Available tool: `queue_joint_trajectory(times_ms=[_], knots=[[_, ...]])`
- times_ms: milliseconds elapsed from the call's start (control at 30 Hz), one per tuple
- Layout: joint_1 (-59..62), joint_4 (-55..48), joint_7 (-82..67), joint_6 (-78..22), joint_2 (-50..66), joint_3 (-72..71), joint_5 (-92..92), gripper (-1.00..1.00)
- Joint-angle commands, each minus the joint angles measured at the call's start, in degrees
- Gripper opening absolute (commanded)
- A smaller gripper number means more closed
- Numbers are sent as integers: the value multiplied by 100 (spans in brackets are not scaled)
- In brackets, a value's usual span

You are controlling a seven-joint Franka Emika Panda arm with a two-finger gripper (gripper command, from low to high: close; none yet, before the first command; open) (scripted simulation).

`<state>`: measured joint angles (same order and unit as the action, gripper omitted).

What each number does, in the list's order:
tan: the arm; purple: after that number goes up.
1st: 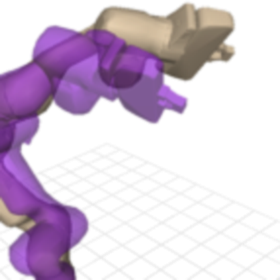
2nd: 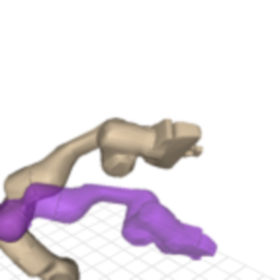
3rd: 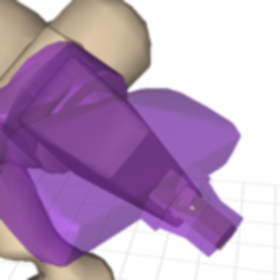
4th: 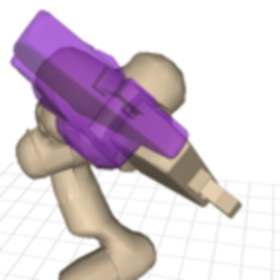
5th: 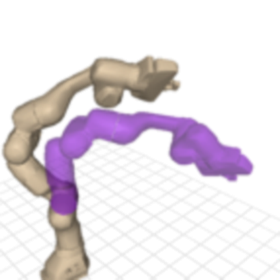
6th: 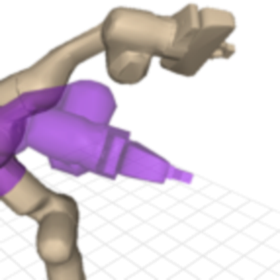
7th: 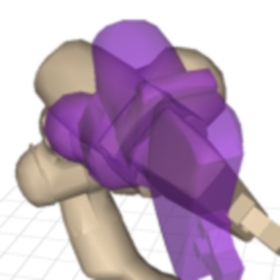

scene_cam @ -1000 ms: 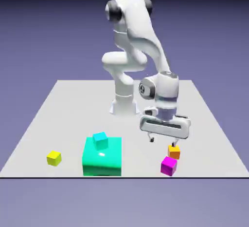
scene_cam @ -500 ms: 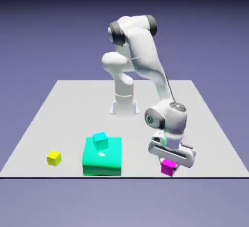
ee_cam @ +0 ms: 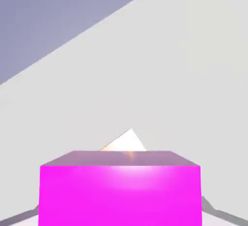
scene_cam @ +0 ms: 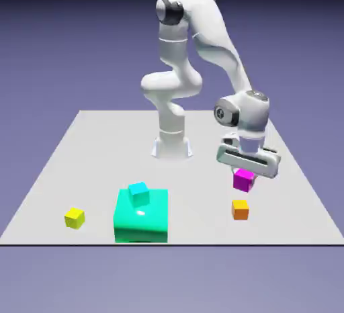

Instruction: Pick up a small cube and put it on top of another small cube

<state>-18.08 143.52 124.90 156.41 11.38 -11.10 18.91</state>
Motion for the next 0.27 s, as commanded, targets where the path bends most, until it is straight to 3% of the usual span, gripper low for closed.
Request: queue_joint_trajectory(times_ms=[0,67,100,233], knots=[[-74,-28,129,164,208,117,170,-100],[-182,-70,317,412,511,287,417,-100],[-182,-70,317,413,511,287,418,100],[40,15,-69,-97,-112,-63,-91,100]])
